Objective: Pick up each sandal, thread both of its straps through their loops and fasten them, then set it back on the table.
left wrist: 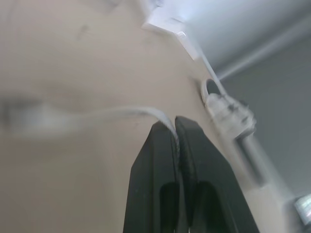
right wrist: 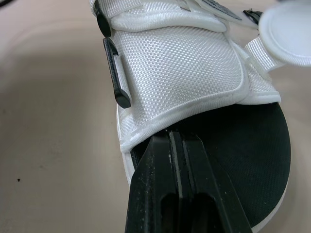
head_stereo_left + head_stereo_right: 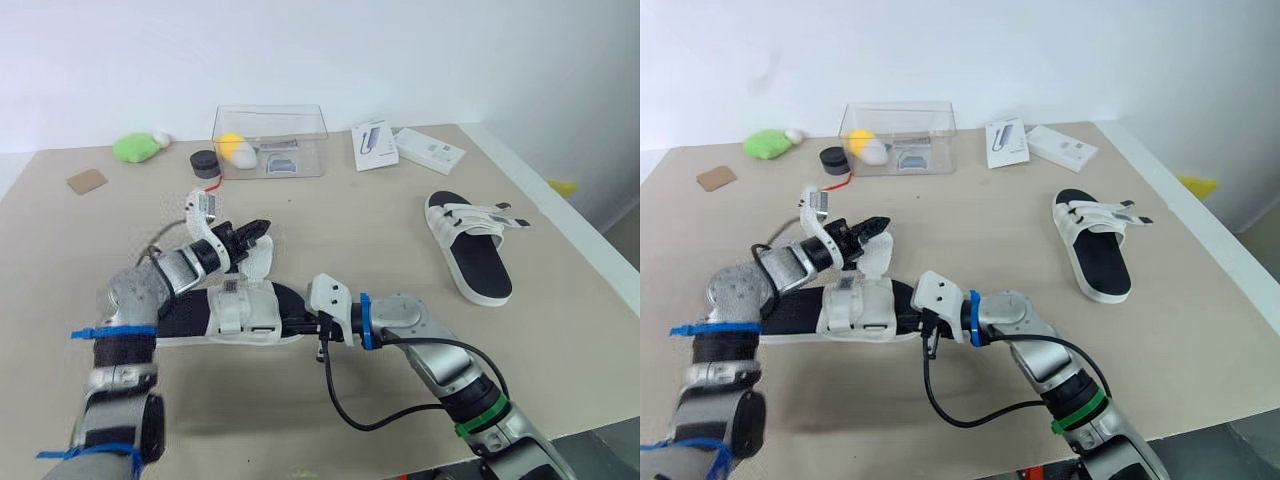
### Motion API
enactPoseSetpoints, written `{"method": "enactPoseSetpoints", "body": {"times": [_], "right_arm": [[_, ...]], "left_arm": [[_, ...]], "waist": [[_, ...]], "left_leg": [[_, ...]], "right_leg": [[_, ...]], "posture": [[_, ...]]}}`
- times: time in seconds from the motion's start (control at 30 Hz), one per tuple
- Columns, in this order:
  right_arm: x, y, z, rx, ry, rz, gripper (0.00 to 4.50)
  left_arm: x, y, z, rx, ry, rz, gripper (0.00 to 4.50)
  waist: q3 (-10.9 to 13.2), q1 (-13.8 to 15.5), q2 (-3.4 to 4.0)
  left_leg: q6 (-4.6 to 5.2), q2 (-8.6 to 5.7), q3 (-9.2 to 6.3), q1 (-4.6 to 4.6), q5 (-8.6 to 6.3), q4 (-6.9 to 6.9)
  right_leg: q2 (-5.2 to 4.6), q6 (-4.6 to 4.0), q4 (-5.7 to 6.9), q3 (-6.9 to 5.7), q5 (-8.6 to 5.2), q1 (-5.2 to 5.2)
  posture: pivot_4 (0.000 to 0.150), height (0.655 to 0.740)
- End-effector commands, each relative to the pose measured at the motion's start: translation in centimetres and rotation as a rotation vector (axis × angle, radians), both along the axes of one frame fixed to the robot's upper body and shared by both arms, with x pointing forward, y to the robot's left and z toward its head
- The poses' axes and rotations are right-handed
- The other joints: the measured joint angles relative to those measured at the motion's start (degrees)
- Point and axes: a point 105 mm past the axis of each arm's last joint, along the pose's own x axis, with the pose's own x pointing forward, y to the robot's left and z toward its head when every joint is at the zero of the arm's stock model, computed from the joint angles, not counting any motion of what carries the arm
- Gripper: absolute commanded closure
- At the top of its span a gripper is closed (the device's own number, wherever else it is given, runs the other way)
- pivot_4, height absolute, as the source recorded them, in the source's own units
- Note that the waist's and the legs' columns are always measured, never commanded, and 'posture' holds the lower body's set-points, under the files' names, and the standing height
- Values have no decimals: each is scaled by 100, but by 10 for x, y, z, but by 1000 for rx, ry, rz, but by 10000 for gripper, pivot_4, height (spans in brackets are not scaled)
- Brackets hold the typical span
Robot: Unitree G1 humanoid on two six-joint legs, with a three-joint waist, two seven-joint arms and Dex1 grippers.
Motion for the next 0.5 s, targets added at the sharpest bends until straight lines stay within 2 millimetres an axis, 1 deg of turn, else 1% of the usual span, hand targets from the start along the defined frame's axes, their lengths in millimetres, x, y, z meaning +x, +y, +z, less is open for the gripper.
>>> {"method": "enactPoseSetpoints", "body": {"times": [0.03, 0.07, 0.1, 0.17, 0.23, 0.37, 0.43, 0.5], "right_arm": [[3, -9, -17, -73, 33, -30, 45000], [3, -9, -17, -74, 33, -29, 45000], [3, -9, -17, -74, 33, -29, 45000], [3, -9, -17, -75, 32, -29, 45000], [3, -10, -18, -78, 31, -29, 45000], [3, -11, -17, -82, 29, -29, 45000], [4, -11, -17, -84, 29, -28, 45000], [4, -12, -17, -86, 28, -26, 45000]], "left_arm": [[-42, -15, 21, 499, -717, -129, 43934], [-55, -21, 9, 648, -873, -207, 43934], [-60, -21, 2, 730, -973, -234, 43934], [-67, -18, -8, 826, -1140, -275, 43934], [-75, -14, -13, 914, -1341, -292, 43934], [-88, -8, -15, 1003, -1683, -308, 43934], [-99, -7, -20, 1030, -1858, -360, 43934], [-108, -8, -24, 1026, -1976, -405, 43934]], "waist": [[1, -26, 3], [1, -23, 4], [1, -15, 4], [1, 46, 5], [1, 63, 4], [1, 62, 4], [1, 62, 4], [1, 62, 4]], "left_leg": [[0, 4, 5, 0, 0, -7], [0, 3, 4, 2, 0, -13], [1, 5, 2, 2, -1, -15], [5, 8, 0, 1, -1, -16], [17, 9, 6, 1, 4, -15], [32, 10, 14, 2, 9, -13], [36, 13, 17, 1, 7, -13], [43, 14, 21, 1, 3, -13]], "right_leg": [[4, -3, 0, 7, -1, -5], [2, -8, 0, 7, -6, -5], [0, -13, -2, 11, -8, -4], [-6, -19, -3, 7, -12, -3], [-16, -20, -3, 5, -12, -2], [-24, -3, -3, 5, 1, -1], [-23, -2, -3, 1, 1, -2], [-22, -2, -4, 0, 1, -3]], "posture": [[1500, 7400], [1500, 7400], [1500, 7400], [1500, 7400], [1500, 7400], [1500, 7400], [1500, 7400], [1500, 7400]]}}
